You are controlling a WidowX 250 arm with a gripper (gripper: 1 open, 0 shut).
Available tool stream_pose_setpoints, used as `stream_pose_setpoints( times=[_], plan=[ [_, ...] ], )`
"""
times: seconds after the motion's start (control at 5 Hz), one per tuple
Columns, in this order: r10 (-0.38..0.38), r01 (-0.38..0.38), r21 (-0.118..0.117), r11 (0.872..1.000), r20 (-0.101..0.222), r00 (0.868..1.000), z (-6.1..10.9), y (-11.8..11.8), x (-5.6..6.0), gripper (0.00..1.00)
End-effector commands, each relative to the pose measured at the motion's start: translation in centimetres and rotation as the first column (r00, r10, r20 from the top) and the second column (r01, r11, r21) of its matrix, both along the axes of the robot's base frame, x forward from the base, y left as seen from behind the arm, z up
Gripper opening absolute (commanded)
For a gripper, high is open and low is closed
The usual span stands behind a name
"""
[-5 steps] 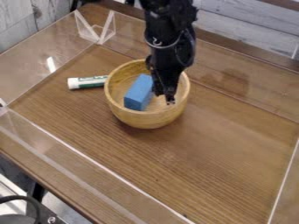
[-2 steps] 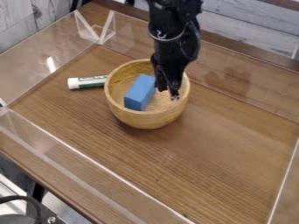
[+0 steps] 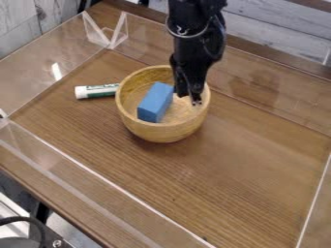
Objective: Put the blue block in the brown bowl
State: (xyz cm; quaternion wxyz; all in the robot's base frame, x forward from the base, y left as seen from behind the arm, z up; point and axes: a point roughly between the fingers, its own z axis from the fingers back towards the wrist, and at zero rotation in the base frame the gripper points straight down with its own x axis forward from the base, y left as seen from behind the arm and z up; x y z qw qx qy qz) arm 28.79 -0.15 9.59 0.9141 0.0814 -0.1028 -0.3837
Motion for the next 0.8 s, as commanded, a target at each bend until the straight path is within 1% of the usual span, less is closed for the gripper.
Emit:
stream_pose_setpoints(
  times=[0.0,0.4,0.6],
  plan=[
    [-0.012,0.013,-0.009,1.0,0.085,0.996,2.9,-0.4,1.0,0.0],
    [-0.021,0.022,-0.011,1.0,0.074,0.997,3.8,-0.8,1.0,0.0],
    [-0.022,0.023,-0.016,1.0,0.071,0.997,4.2,-1.1,1.1,0.0]
  ],
)
